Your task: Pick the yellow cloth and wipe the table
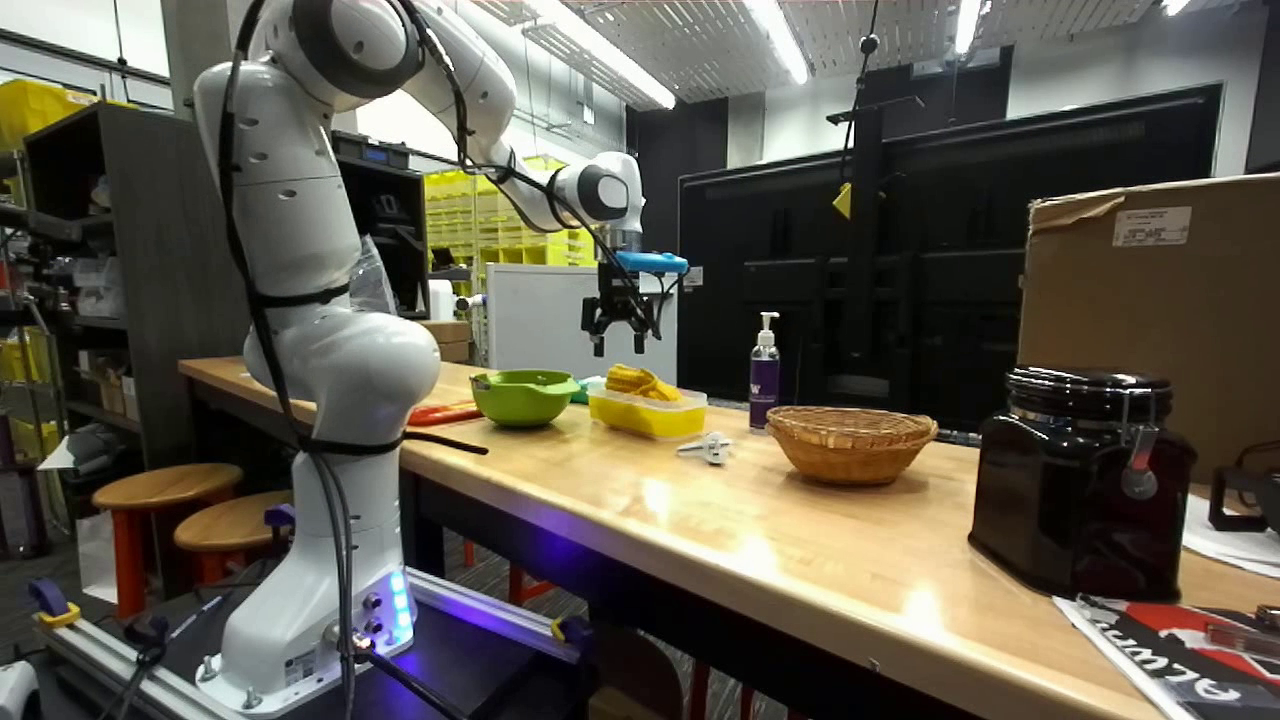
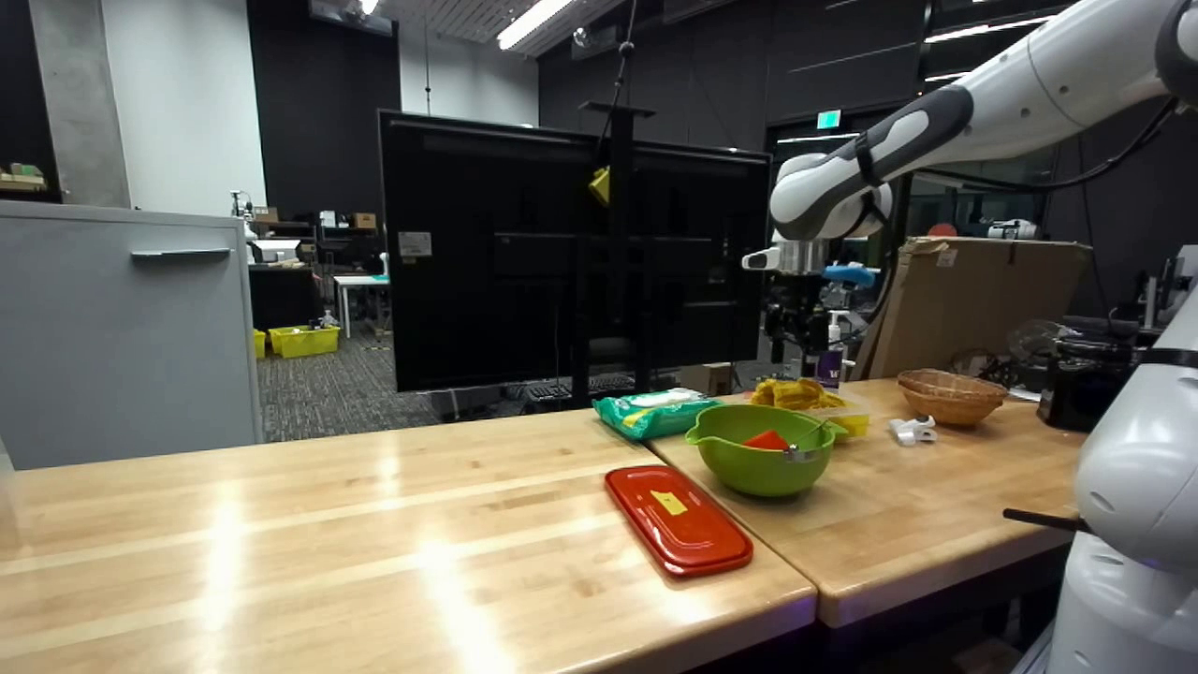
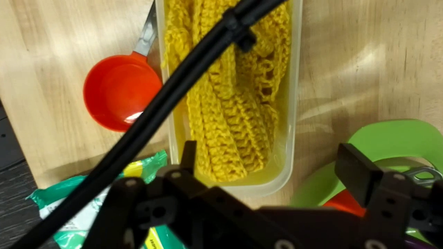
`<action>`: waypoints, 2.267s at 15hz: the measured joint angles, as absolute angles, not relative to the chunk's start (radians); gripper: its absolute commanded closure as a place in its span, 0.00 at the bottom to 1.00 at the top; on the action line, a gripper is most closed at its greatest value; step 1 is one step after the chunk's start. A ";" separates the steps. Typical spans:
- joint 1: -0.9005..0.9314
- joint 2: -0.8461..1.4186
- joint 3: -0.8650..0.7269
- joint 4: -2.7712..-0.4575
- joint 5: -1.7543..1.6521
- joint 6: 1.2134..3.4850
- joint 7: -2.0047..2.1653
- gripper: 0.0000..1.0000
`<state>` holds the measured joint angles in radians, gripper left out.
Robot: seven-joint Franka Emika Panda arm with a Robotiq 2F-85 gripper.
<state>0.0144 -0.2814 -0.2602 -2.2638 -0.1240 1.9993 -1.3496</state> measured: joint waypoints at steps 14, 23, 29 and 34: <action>-0.057 -0.177 -0.259 -2.262 -0.055 2.000 -1.411 0.26; -0.066 -0.142 -0.253 -2.262 -0.034 2.001 -1.423 0.92; -0.070 -0.144 -0.250 -2.259 -0.034 2.001 -1.423 0.99; -0.076 -0.153 -0.243 -2.259 -0.036 2.001 -1.422 0.98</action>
<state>-0.0756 -0.1529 -0.2426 -2.2589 -0.0364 2.0005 -1.4221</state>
